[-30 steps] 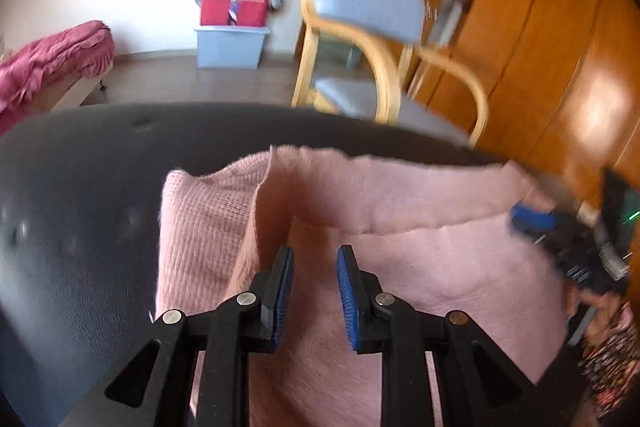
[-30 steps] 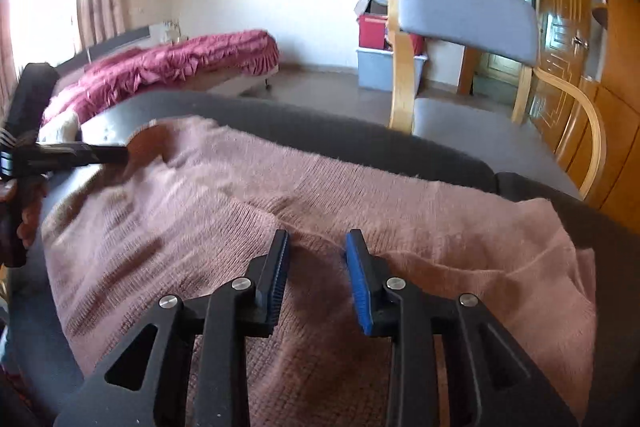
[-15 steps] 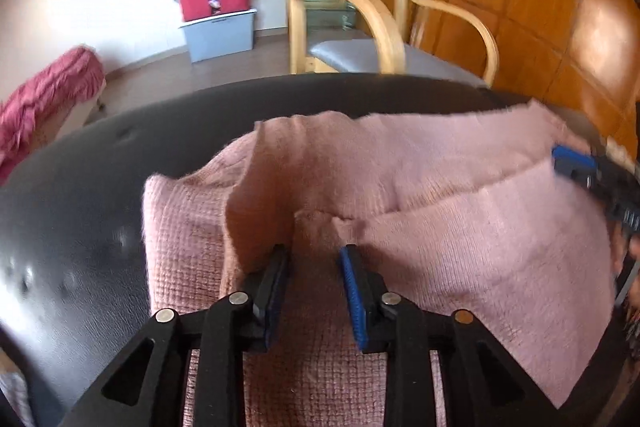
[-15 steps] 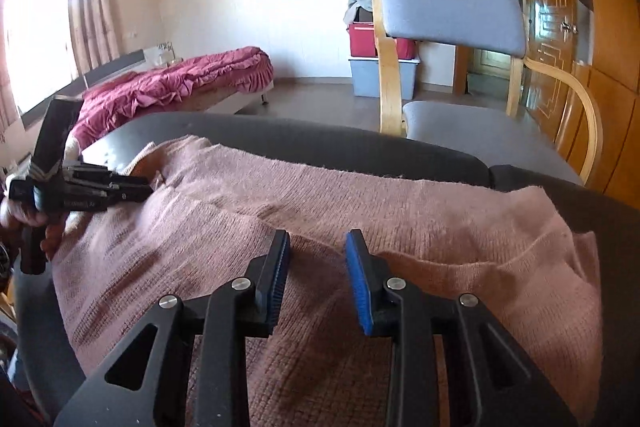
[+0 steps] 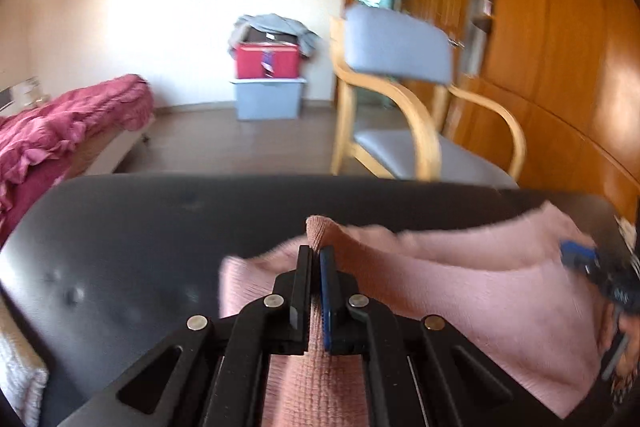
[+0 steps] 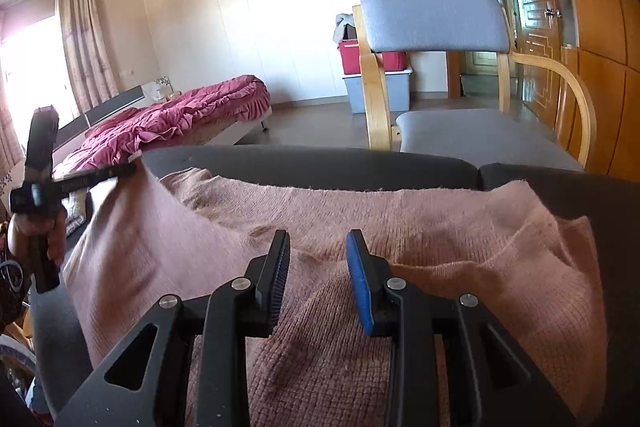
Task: Fold clothes
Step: 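Pinch the fold crease of the sweater with the left gripper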
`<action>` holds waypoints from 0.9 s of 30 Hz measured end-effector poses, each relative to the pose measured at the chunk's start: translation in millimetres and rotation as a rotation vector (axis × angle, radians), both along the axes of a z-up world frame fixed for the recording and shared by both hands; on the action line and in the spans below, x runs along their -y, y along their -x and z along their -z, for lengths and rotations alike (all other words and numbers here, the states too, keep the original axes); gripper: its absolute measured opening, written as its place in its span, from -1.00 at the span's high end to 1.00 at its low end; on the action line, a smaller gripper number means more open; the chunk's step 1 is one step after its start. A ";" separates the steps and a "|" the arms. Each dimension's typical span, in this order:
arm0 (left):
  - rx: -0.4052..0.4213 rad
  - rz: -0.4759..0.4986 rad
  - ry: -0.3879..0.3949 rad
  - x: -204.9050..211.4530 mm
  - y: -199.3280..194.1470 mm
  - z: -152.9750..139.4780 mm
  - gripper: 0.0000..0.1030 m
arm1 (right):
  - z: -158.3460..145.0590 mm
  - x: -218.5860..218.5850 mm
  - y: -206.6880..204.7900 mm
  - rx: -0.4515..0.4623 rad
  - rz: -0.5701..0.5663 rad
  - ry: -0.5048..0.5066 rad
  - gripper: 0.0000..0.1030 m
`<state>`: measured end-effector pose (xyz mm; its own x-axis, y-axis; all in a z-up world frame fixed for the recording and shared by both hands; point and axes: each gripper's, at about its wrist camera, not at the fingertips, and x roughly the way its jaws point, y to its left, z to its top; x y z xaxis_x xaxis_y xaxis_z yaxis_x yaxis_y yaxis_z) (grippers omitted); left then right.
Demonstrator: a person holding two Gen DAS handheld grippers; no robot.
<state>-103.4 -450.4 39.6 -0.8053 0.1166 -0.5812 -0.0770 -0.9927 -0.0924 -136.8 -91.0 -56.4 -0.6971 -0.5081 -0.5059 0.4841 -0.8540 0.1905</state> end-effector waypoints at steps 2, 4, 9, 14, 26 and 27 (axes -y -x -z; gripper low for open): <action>0.033 -0.038 0.014 4.9 9.3 10.6 0.96 | 0.3 0.6 1.1 0.009 0.000 0.000 0.38; 0.102 -0.051 0.023 5.2 19.5 32.1 0.96 | 0.7 0.6 1.7 0.016 0.001 0.004 0.38; 0.160 -0.035 0.054 -3.8 22.1 54.3 0.88 | -1.2 -1.6 -0.2 0.010 0.001 0.022 0.38; 0.153 -0.034 0.117 -13.8 23.3 58.5 0.87 | -7.8 -14.5 -4.7 0.022 0.031 0.041 0.38; 0.138 -0.032 0.093 -5.1 13.0 59.9 0.87 | -10.8 -49.8 3.4 0.120 0.077 -0.076 0.02; 0.138 -0.033 0.095 -5.8 12.1 60.0 0.87 | -13.2 -46.0 4.3 0.111 0.071 -0.094 0.02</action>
<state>-115.4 -444.6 -20.4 -0.7199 0.0311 -0.6934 -0.0378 -0.9993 -0.0057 -141.0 -45.0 -43.2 -0.6669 -0.4066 -0.6245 0.4026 -0.9018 0.1572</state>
